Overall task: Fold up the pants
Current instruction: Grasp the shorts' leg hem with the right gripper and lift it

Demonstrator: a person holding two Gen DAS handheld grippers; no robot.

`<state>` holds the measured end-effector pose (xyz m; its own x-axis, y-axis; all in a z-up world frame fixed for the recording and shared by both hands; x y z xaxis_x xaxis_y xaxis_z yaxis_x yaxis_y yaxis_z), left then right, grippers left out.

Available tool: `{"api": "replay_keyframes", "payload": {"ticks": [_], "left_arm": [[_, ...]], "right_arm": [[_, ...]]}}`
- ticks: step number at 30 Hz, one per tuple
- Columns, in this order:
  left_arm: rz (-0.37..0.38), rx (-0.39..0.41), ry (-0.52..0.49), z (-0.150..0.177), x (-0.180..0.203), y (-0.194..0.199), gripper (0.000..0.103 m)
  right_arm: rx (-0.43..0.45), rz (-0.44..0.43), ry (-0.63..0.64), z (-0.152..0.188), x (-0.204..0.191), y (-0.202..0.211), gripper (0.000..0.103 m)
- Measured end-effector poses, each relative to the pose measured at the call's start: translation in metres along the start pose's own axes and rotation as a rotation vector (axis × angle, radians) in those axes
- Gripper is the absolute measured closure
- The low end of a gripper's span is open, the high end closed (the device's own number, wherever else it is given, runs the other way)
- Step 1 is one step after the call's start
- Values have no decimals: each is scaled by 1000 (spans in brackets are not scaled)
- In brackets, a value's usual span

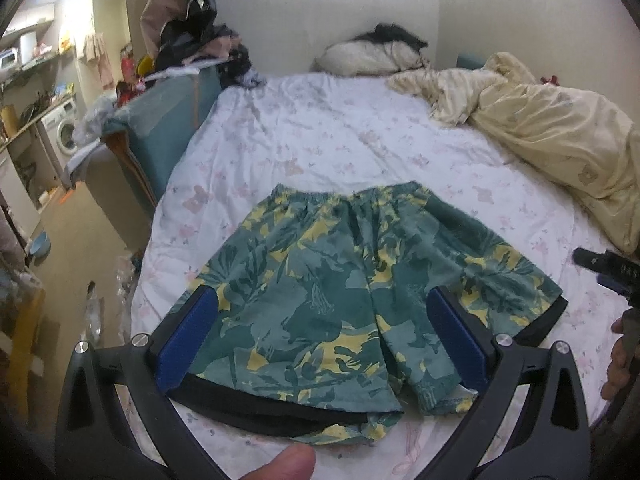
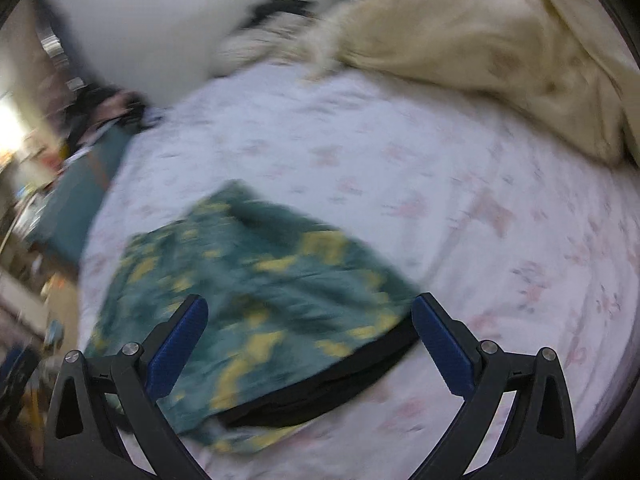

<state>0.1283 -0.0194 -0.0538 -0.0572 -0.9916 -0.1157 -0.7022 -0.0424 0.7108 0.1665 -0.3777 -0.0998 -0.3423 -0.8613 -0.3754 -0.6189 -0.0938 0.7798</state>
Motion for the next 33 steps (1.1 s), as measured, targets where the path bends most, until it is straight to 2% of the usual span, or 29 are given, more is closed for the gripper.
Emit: {"api": "replay_keyframes", "payload": {"ticks": [3,6,9,13,16,17,18,20,21,23,26,28,29,31,33], "left_arm": [[-2,-55,29,2,-5,-17,0],[3,-87,52,5,-9,-33,0],[-2,-110,67,10,-13,-44,0],[-7,-133,84,14,-17,-53,0],[-7,-149,76,16,-17,-58,0],[-5,-155,76,16,-18,-59,0],[-4,-159,77,17,-18,-60,0],[-5,-163,81,18,-19,-61,0],[-6,-165,82,18,-20,-62,0],[-7,-169,86,18,-21,-61,0],[-6,-166,93,18,-23,-59,0],[-5,-167,92,17,-25,-59,0],[-4,-170,92,17,-26,-59,0],[-8,-179,101,18,-27,-59,0],[-2,-192,128,19,-32,-58,0]], "right_arm": [[-12,12,-140,-16,34,-14,0],[-84,39,-251,-19,64,-39,4],[-144,77,-291,-8,80,-60,11],[-181,123,-290,1,86,-79,14],[-212,133,-261,6,86,-93,31],[-220,135,-242,9,82,-95,42],[-223,133,-216,10,78,-96,60],[-211,108,-171,10,66,-92,90],[-196,94,-158,8,61,-89,91],[-150,29,-115,4,43,-76,101],[-94,-93,-42,1,9,-55,101],[-53,-233,49,6,-30,-31,101],[-49,-272,81,8,-44,-24,101],[-70,-423,204,29,-89,-2,101],[-148,-524,288,56,-119,4,101]]}}
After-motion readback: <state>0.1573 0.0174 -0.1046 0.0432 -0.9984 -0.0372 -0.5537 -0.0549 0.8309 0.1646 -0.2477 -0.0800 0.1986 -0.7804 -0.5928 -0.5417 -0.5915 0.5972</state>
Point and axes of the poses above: each gripper's, at about its wrist camera, not at the fingertips, and y roughly against the way its jaws point, x to its right, z to its underside, the point moved 7 cm from there along -y, roughly the way its jaws point, and after that the axes turned 8 degrees about -y, right-handed, at the moved point
